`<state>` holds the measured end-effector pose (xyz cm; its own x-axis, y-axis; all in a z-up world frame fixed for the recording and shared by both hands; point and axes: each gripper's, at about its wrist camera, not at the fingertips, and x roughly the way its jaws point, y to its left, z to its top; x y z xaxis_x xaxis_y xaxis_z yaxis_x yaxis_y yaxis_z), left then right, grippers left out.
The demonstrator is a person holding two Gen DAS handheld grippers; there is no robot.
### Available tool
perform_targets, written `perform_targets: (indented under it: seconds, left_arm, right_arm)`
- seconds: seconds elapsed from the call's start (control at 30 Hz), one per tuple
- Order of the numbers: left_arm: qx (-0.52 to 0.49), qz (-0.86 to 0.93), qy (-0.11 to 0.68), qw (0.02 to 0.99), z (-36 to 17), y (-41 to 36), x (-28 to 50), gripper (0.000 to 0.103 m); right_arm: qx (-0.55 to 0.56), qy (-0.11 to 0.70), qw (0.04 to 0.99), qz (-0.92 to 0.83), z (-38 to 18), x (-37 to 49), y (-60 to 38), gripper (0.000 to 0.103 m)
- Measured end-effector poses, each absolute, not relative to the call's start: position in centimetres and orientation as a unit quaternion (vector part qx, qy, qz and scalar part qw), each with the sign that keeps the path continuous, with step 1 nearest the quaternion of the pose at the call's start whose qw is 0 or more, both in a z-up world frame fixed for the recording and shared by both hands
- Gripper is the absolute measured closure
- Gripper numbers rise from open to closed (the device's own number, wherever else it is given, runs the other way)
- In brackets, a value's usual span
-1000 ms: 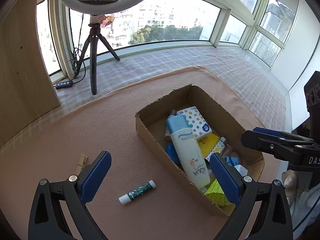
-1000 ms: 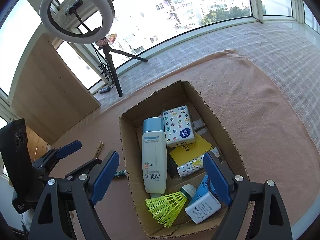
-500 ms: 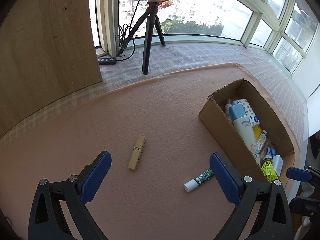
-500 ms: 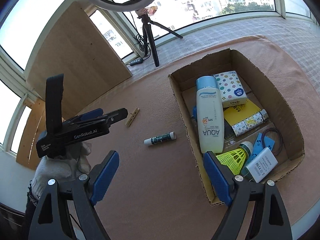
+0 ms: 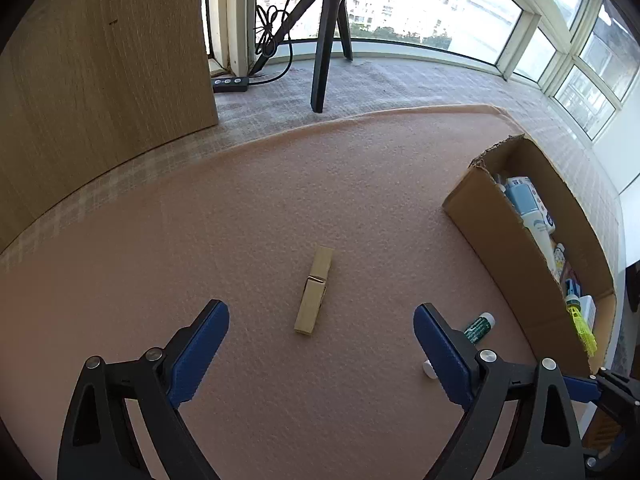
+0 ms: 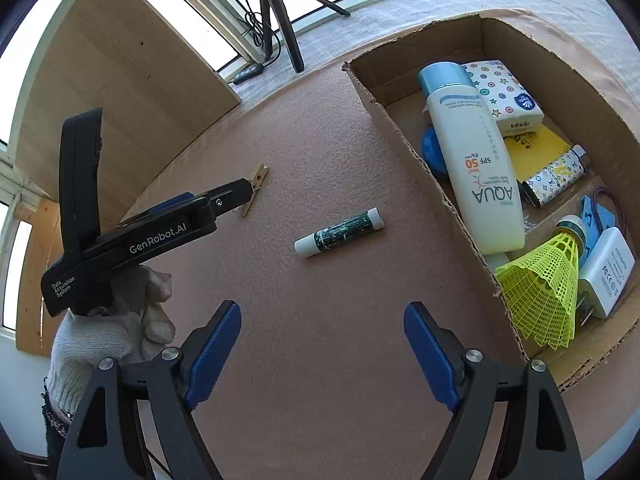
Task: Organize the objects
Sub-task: 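Move both grippers back toward the wooden clothespin and green lip balm, then grasp the wooden clothespin with the left gripper while the right gripper grasps the green lip balm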
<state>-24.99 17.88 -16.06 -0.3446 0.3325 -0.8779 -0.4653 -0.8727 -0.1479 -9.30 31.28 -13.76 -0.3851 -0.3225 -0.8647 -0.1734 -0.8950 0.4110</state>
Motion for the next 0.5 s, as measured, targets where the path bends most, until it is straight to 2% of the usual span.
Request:
perform_targets:
  seconds: [0.23, 0.33, 0.5]
  left_arm:
    - [-0.519, 0.813, 0.072, 0.254, -17.0, 18.1, -25.8, 0.018]
    - [-0.523, 0.810, 0.069, 0.258, -17.3, 17.9, -26.2, 0.026]
    - [-0.524, 0.805, 0.076, 0.267, -17.9, 18.0, -26.4, 0.033]
  right_arm:
    - [0.554, -0.264, -0.008, -0.790, -15.3, -10.9, 31.2, 0.031]
    - [0.554, -0.288, -0.032, -0.780, -16.0, -11.6, 31.6, 0.035]
    - [0.551, -0.292, -0.069, -0.779, -16.6, -12.8, 31.7, 0.041]
